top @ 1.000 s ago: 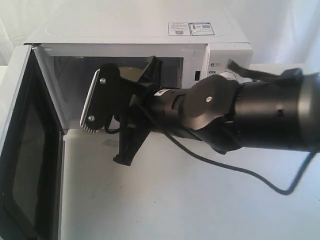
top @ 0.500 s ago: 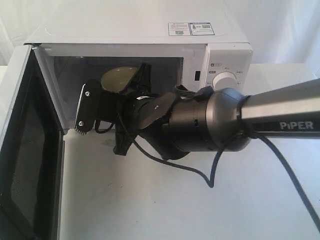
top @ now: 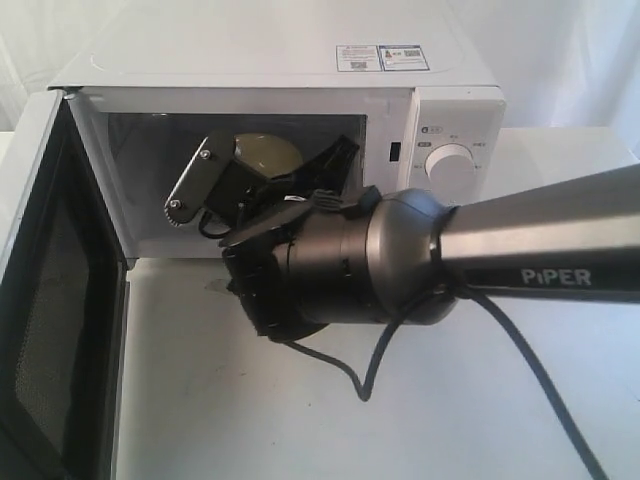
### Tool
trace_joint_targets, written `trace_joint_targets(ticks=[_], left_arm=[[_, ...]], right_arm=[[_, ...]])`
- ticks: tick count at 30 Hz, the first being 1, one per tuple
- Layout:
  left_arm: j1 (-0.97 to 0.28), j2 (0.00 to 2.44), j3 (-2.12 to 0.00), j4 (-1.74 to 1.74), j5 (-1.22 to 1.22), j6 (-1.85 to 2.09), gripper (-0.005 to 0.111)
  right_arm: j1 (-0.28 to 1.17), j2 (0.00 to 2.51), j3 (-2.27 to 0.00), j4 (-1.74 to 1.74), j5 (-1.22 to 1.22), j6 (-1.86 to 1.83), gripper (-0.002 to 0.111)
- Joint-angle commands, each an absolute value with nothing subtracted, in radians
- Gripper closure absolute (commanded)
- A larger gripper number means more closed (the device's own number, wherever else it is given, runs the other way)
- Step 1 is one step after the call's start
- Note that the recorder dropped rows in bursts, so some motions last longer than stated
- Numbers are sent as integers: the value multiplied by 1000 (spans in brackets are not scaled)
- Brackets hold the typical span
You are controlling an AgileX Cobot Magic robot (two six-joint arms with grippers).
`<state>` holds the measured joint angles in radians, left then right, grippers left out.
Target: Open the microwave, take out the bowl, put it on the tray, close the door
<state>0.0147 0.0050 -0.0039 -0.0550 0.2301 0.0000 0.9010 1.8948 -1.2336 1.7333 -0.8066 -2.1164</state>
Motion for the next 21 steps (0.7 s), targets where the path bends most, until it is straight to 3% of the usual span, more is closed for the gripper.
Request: trace_joint_targets(ticks=[1, 12, 21], left_arm=[[18, 0, 0, -58, 231, 0, 107], [18, 0, 0, -58, 231, 0, 107], [18, 0, 0, -58, 231, 0, 107]], right_arm=[[965, 1893, -1234, 1744, -782, -2144, 108], [1041, 1745, -1181, 1744, -185, -2144, 108], [975, 1562, -1162, 1737, -166, -2144, 108]])
